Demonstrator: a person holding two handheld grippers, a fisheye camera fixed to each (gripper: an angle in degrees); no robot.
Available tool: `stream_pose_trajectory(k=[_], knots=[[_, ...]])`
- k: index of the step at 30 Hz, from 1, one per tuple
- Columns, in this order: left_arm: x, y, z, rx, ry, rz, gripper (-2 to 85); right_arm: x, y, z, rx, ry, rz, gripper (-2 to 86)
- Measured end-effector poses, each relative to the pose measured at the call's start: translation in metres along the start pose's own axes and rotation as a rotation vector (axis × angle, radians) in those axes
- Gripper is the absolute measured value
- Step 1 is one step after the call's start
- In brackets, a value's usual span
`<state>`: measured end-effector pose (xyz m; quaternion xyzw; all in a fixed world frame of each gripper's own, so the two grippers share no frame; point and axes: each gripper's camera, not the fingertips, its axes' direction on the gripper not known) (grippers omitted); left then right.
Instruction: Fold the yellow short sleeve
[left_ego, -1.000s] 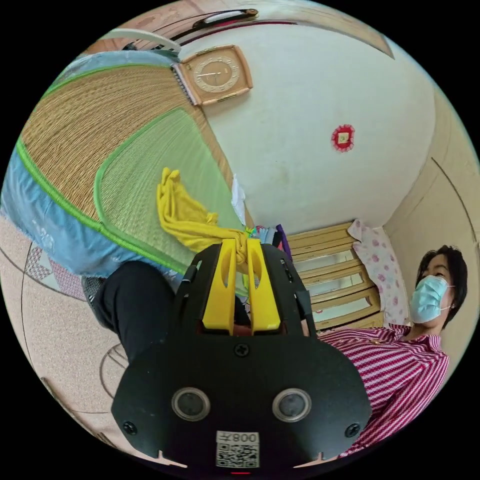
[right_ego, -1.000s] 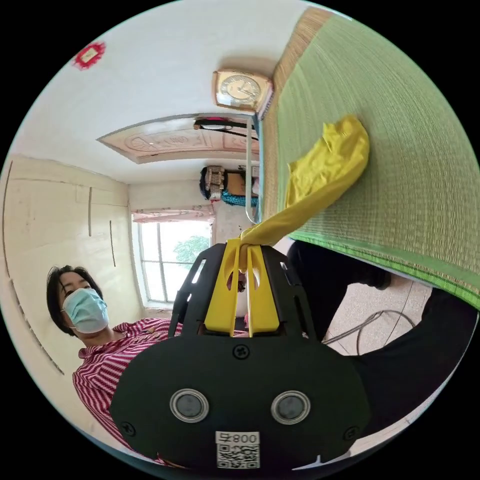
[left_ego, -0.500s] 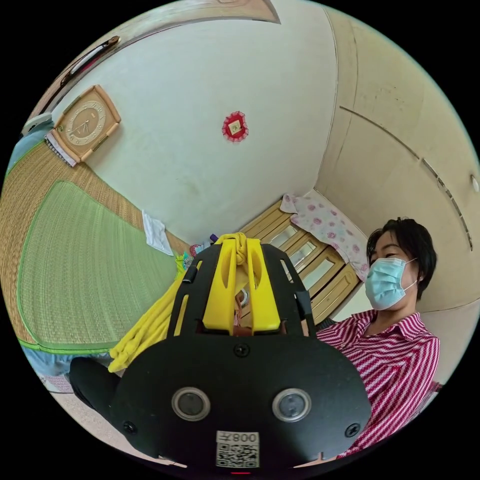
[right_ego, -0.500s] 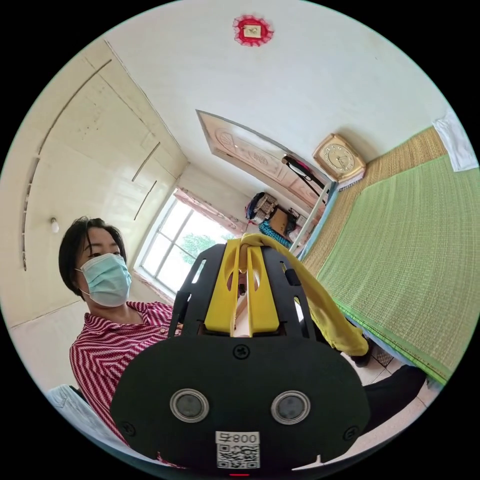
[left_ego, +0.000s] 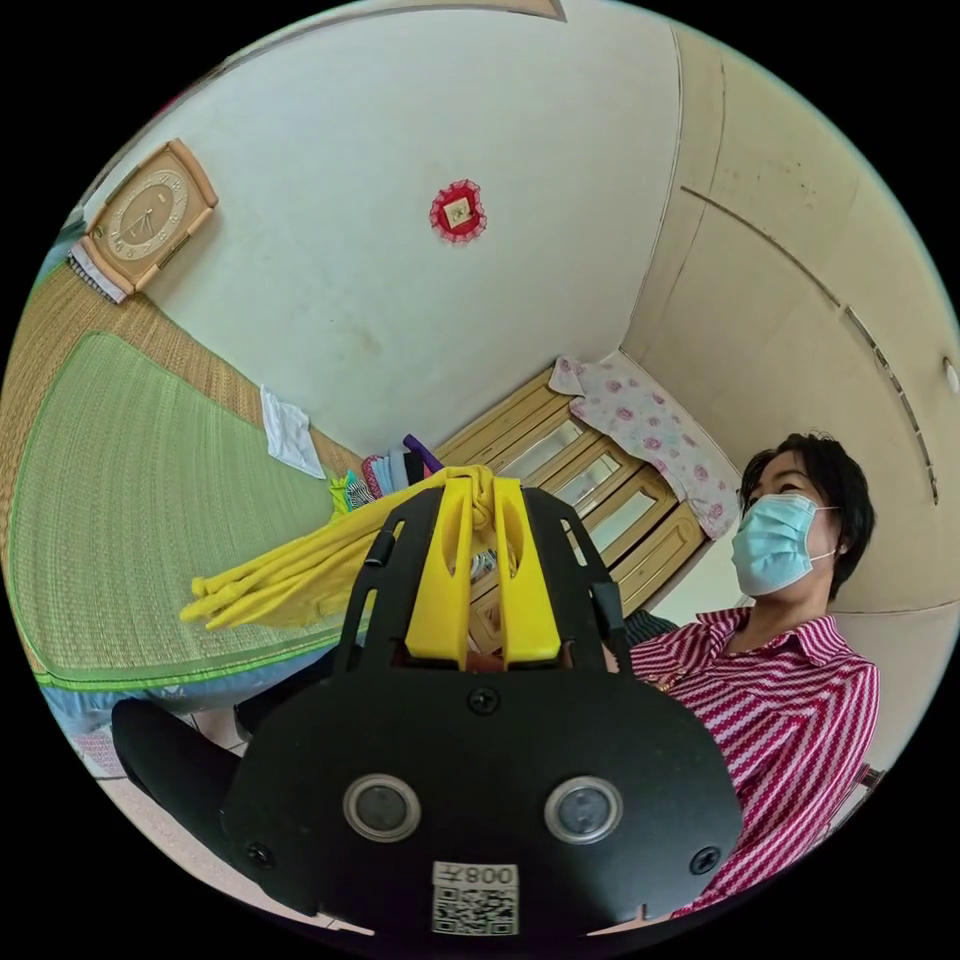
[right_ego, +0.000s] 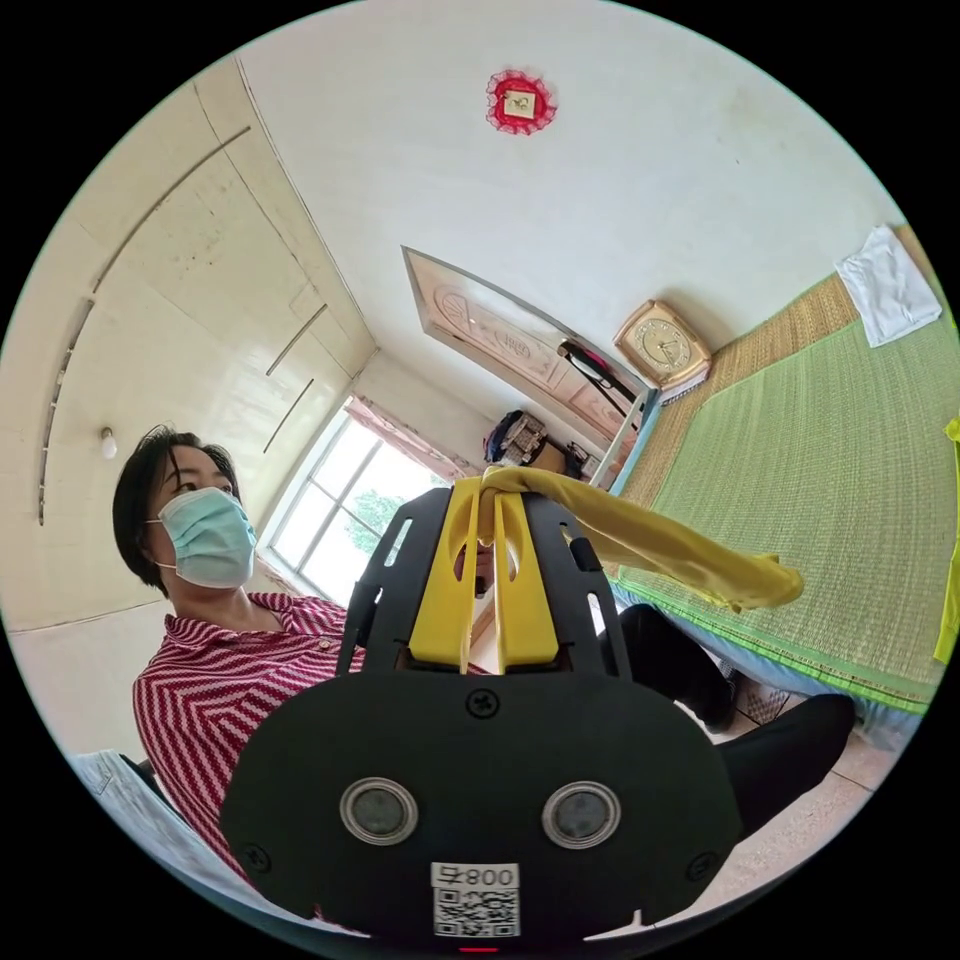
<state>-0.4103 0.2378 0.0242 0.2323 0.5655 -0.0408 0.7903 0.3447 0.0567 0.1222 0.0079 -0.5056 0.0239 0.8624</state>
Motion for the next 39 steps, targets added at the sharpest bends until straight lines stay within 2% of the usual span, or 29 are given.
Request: stream_pose_trajectory(k=[8,16,22,24,28,31,35,37,39], knots=[[-0.051,-0.01,0.063,-0.075,0.013,-0.025,3.6,0.01,0.005,-0.04,0.045,0.025,0.013,1.0],[-0.172,-0.042,0.169,-0.156,-0.038,-0.157,3.5,0.068,-0.019,-0.082,0.079,0.087,0.121,1.0],[-0.305,-0.134,0.295,-0.166,-0.054,-0.197,3.3,0.163,-0.128,-0.117,0.098,0.172,0.19,1.0],[-0.34,-0.179,0.341,-0.16,-0.052,-0.169,3.2,0.198,-0.203,-0.134,0.117,0.212,0.17,1.0],[-0.39,-0.28,0.442,-0.134,-0.057,-0.012,3.2,0.227,-0.326,-0.16,0.163,0.255,0.083,1.0],[-0.414,-0.324,0.505,-0.136,-0.098,0.14,3.2,0.229,-0.404,-0.18,0.188,0.323,-0.018,1.1],[-0.477,-0.326,0.57,-0.166,-0.18,0.2,3.1,0.267,-0.452,-0.206,0.173,0.429,-0.045,1.3],[-0.546,-0.303,0.612,-0.214,-0.229,0.148,3.3,0.307,-0.455,-0.217,0.167,0.48,0.008,1.4],[-0.606,-0.274,0.642,-0.252,-0.3,0.072,3.5,0.382,-0.446,-0.229,0.154,0.528,0.144,1.6]])
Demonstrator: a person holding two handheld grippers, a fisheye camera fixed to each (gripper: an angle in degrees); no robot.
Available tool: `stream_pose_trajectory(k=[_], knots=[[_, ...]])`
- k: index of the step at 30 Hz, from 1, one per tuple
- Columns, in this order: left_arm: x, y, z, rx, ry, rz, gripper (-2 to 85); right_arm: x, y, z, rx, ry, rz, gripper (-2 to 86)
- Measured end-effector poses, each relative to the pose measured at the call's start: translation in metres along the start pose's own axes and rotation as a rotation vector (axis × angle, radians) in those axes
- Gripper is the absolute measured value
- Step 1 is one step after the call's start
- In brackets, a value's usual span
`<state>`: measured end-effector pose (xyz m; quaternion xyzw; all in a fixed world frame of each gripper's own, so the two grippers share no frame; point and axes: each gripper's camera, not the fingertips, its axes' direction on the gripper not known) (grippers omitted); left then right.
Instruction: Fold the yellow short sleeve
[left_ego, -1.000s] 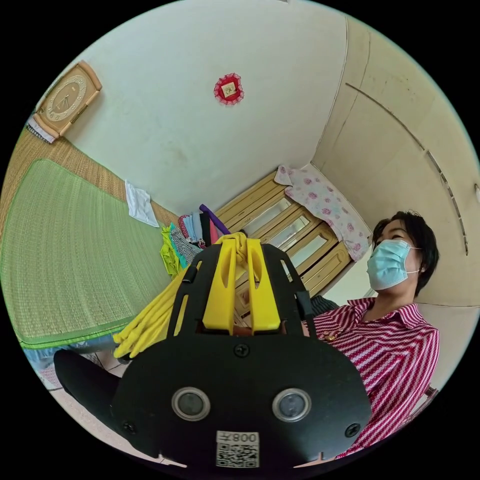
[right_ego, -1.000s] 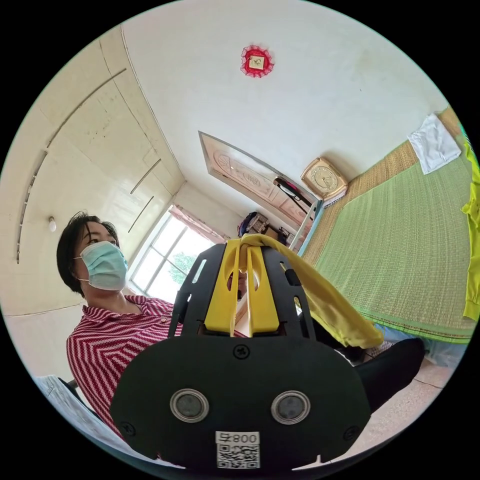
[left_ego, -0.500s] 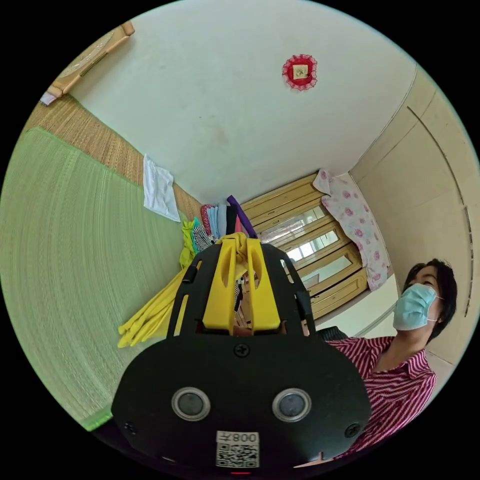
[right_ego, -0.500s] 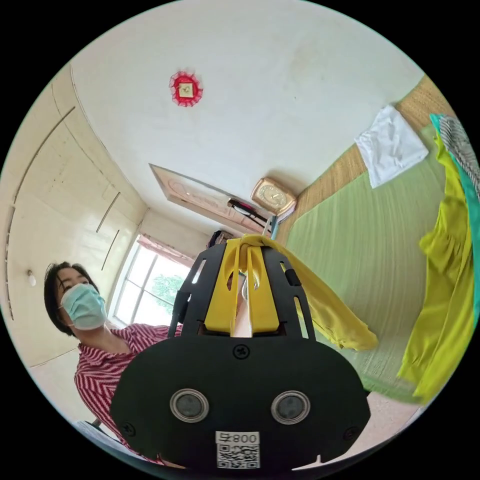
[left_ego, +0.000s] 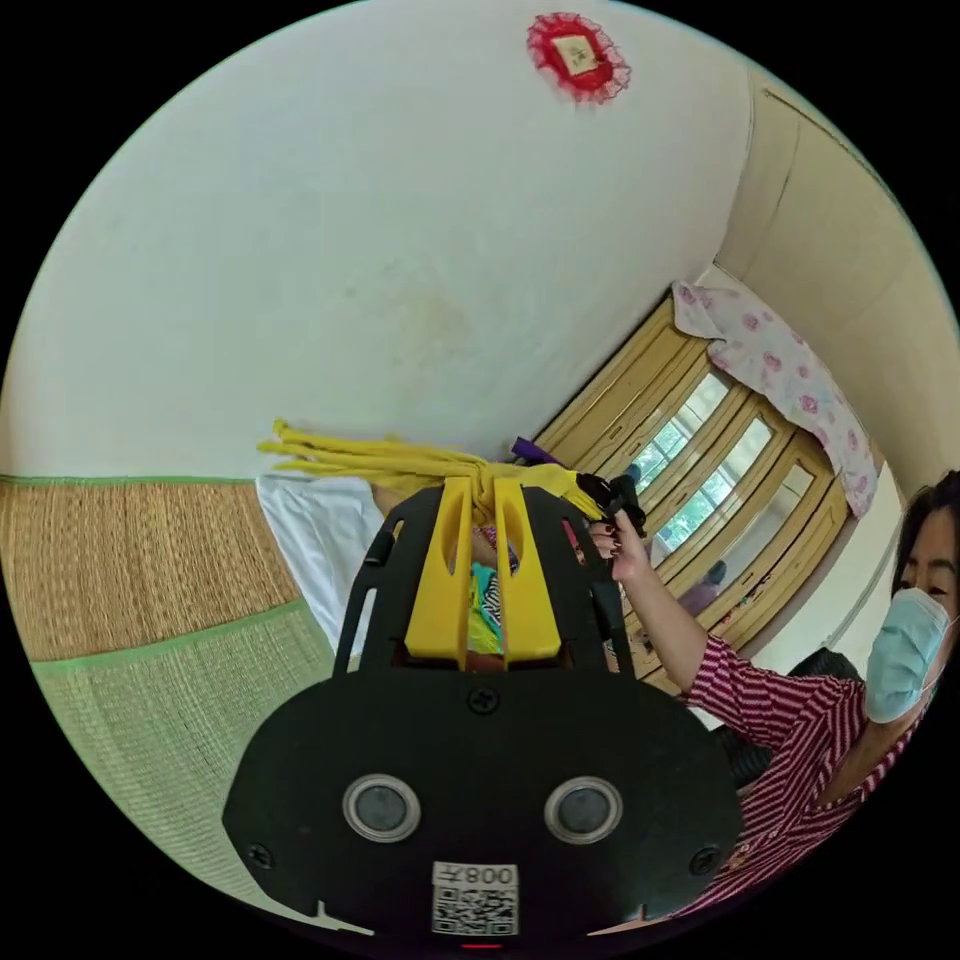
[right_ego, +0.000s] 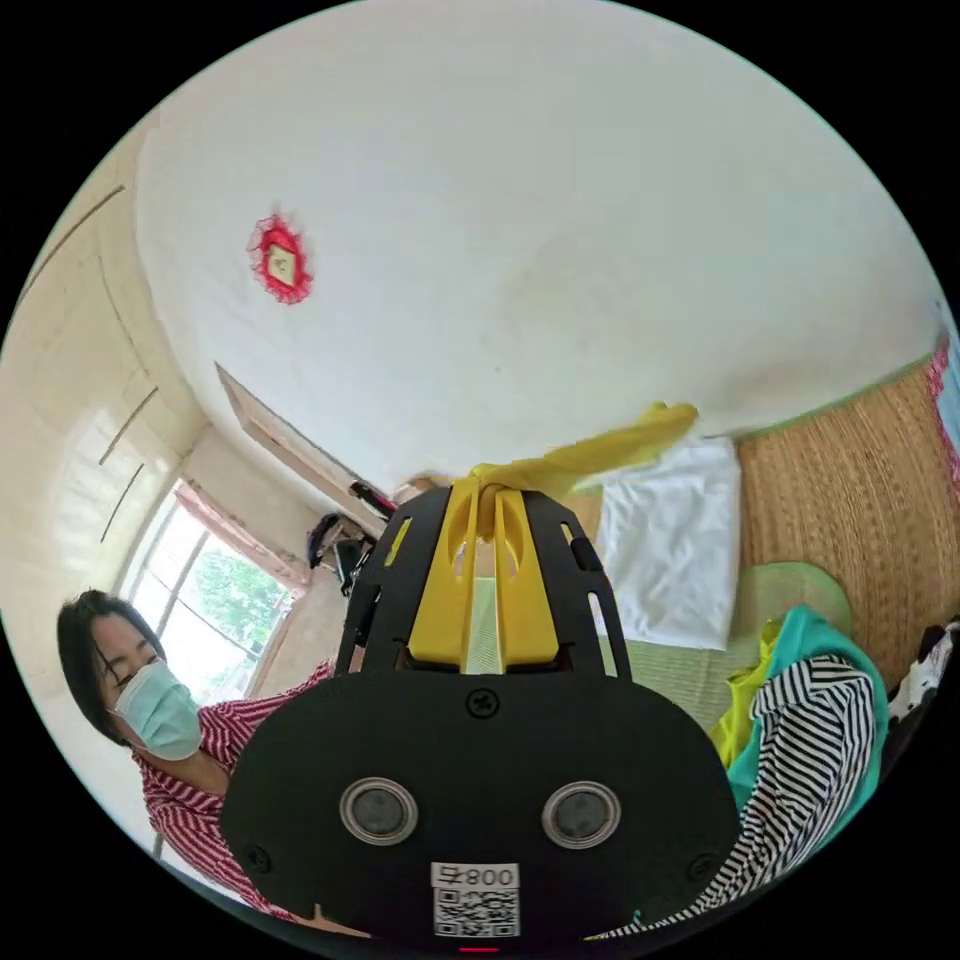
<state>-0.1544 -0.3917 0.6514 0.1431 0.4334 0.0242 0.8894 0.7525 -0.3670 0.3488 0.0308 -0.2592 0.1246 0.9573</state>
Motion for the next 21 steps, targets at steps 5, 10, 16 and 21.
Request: stream_pose_trajectory(k=[5,10,16,21], knots=[[-0.12,0.075,0.128,-0.27,-0.084,-0.245,4.2,0.148,0.044,0.062,-0.116,0.173,0.349,2.0],[-0.156,0.102,0.153,-0.232,-0.052,-0.227,5.0,0.16,0.074,0.067,-0.091,0.196,0.29,2.2],[-0.168,0.118,0.149,-0.221,-0.062,-0.218,5.0,0.105,0.097,0.044,-0.055,0.244,0.17,2.0],[-0.161,0.173,0.134,-0.298,0.029,-0.206,4.4,0.029,0.162,-0.005,-0.004,0.387,0.04,1.7]])
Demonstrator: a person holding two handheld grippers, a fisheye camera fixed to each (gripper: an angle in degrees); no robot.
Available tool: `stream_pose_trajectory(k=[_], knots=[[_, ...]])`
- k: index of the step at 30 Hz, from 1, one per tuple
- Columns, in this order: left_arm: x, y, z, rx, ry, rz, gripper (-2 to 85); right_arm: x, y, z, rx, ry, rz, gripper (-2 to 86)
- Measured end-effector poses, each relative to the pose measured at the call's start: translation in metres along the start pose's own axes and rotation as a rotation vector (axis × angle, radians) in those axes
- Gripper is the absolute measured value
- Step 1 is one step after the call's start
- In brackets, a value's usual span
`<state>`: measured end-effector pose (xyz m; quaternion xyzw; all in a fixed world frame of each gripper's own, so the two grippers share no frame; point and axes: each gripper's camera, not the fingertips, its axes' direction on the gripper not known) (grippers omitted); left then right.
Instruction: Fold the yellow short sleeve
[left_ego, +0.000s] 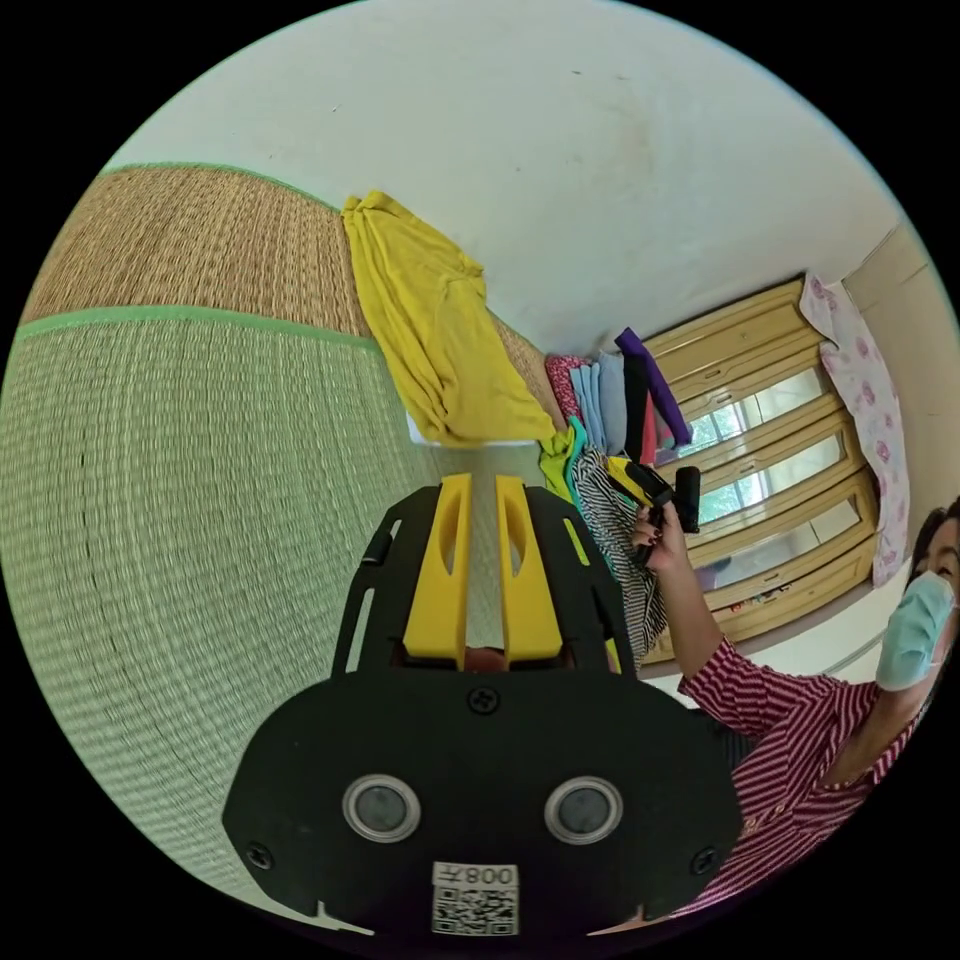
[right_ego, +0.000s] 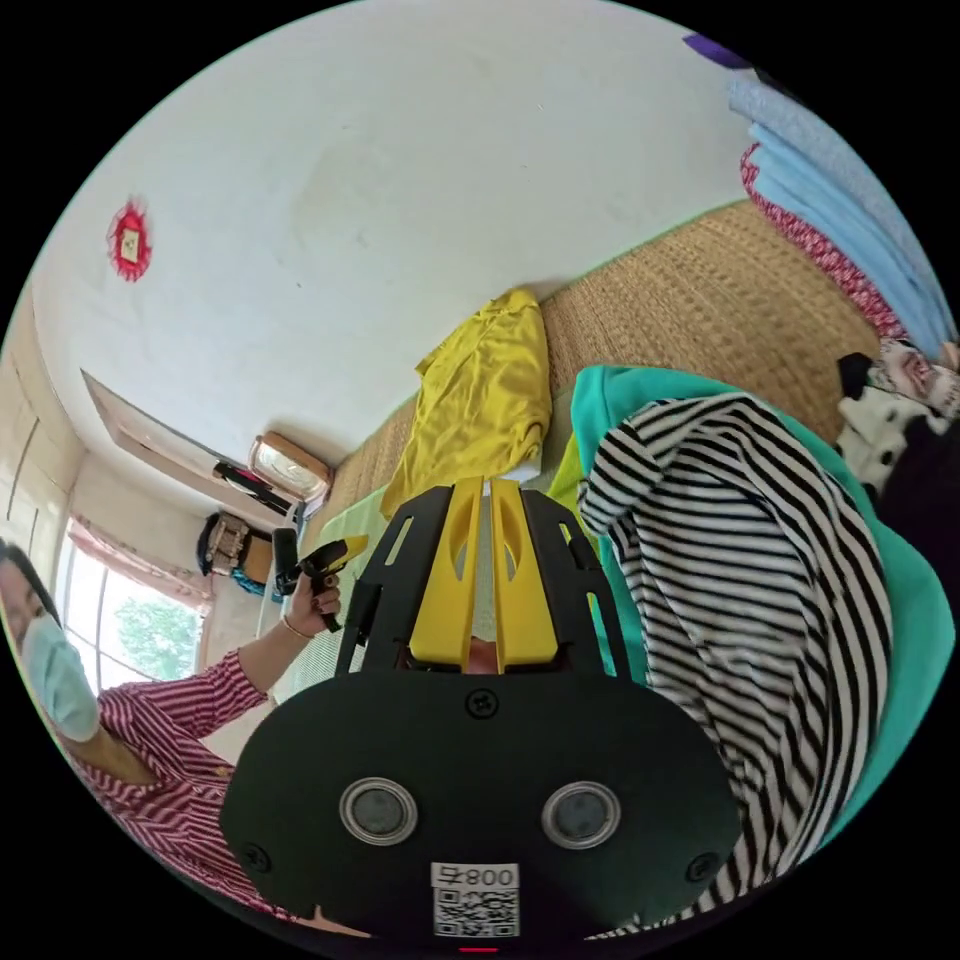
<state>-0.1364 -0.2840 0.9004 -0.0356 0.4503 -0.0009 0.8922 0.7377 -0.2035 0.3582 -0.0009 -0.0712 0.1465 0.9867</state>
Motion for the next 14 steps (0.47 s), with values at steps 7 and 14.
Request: stream_pose_trajectory(k=[7,14], knots=[[-0.02,0.099,0.021,-0.104,0.087,-0.097,3.6,-0.047,0.058,-0.037,0.004,0.466,-0.074,4.1],[-0.022,0.135,0.05,-0.146,0.144,-0.107,2.6,-0.085,0.048,0.037,-0.158,0.718,-0.204,8.3]])
